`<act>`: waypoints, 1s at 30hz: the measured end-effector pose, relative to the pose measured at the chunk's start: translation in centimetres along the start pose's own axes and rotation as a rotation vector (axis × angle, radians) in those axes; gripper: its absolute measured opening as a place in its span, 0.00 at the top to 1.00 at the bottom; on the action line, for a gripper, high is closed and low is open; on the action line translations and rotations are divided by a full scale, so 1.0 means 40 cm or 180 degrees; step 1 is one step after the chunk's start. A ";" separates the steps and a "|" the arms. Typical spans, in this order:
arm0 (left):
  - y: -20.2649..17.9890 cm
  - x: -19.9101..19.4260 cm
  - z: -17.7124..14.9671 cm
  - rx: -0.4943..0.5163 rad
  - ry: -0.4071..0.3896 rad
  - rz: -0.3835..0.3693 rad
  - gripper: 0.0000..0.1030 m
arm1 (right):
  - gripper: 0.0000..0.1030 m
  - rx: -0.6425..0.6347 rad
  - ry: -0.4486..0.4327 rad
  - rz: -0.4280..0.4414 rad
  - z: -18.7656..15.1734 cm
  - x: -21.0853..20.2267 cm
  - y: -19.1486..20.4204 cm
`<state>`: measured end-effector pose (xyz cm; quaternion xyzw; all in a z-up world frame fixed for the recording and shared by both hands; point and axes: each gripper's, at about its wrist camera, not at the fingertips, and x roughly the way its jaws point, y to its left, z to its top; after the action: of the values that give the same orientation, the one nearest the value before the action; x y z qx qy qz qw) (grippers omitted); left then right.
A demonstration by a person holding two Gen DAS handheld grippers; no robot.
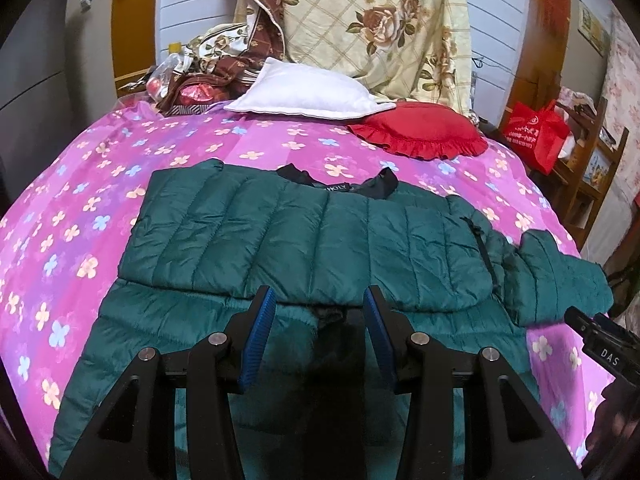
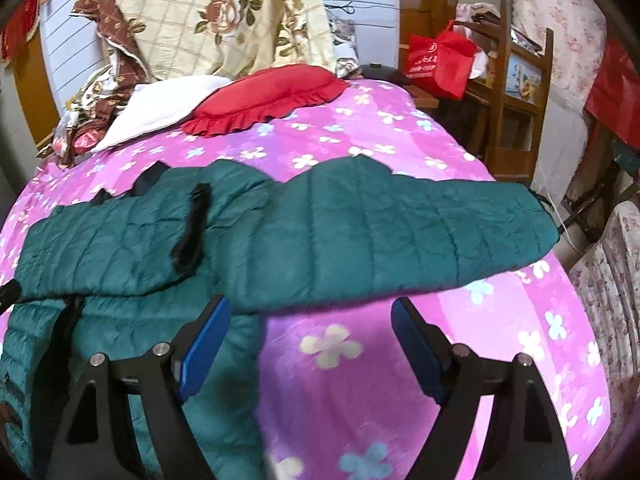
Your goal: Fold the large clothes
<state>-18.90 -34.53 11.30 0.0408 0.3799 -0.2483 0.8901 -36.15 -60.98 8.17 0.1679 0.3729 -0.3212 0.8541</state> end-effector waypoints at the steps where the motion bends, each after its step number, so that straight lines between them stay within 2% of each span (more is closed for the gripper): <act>1: 0.002 0.003 0.002 -0.0007 0.0002 -0.0002 0.75 | 0.17 0.0008 -0.0004 -0.0022 0.006 0.007 -0.009; 9: 0.018 0.022 0.000 -0.0085 0.0047 -0.0014 0.75 | 0.17 0.0083 0.0046 -0.0150 0.030 0.059 -0.061; 14: 0.035 0.014 -0.006 -0.0083 0.0020 -0.0010 0.75 | 0.17 0.0178 -0.0030 -0.0216 0.053 0.089 -0.113; 16: 0.041 0.015 -0.007 -0.0094 0.0022 -0.0007 0.75 | 0.17 0.0302 -0.0084 -0.0325 0.063 0.105 -0.159; 22: 0.046 0.030 -0.020 -0.0131 0.0079 -0.0064 0.75 | 0.17 0.0686 0.0014 -0.0897 0.082 0.175 -0.326; 30: 0.035 0.050 -0.046 -0.0019 0.0175 -0.0050 0.75 | 0.17 0.1241 -0.0008 -0.1138 0.096 0.223 -0.506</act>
<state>-18.28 -33.65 8.44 0.0420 0.4053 -0.2530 0.8775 -43.17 -81.71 3.13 0.2604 0.3266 -0.5330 0.7358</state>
